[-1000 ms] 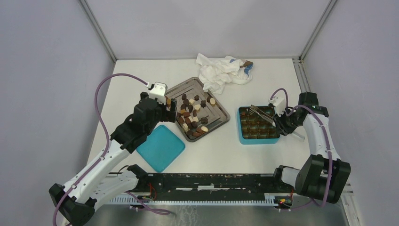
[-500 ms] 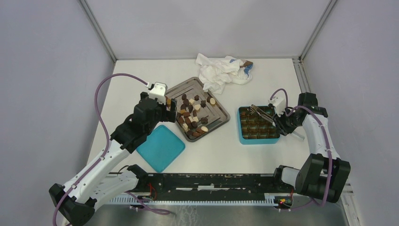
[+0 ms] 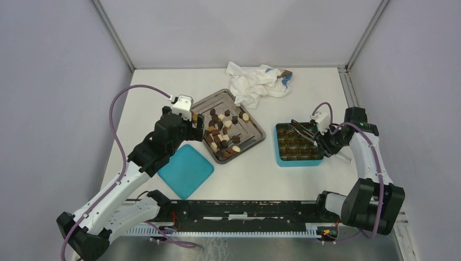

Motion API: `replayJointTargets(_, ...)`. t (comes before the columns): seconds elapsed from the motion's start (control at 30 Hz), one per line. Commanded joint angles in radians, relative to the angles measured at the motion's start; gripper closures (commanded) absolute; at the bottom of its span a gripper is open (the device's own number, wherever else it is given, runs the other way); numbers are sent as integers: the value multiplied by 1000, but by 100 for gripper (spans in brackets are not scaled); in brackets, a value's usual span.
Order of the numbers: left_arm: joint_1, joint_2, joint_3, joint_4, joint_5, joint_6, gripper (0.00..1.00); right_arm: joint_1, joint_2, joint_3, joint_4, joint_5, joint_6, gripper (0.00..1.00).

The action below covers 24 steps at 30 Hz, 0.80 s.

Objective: Pack the chocolate
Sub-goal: Place the fake chocolate in the packing box.

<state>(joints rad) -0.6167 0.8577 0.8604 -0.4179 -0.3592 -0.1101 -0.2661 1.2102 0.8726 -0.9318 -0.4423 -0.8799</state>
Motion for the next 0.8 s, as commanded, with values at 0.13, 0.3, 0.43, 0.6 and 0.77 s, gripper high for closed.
replayJointTargets(0.13, 5, 3, -1, 28, 11, 47, 3, -3, -49, 70, -34, -150, -13, 58)
replayJointTargets(0.3, 6, 6, -1, 28, 10, 47, 2, -3, -65, 78, -46, -212, -45, 58)
replayJointTargets(0.43, 7, 8, -3, 29, 9, 47, 2, -2, -64, 94, -57, -247, -60, 58)
replayJointTargets(0.6, 5, 10, -3, 29, 8, 47, 2, -1, -64, 98, -60, -286, -72, 59)
replayJointTargets(0.77, 6, 12, -3, 29, 8, 48, 2, 7, -57, 110, -75, -300, -86, 58)
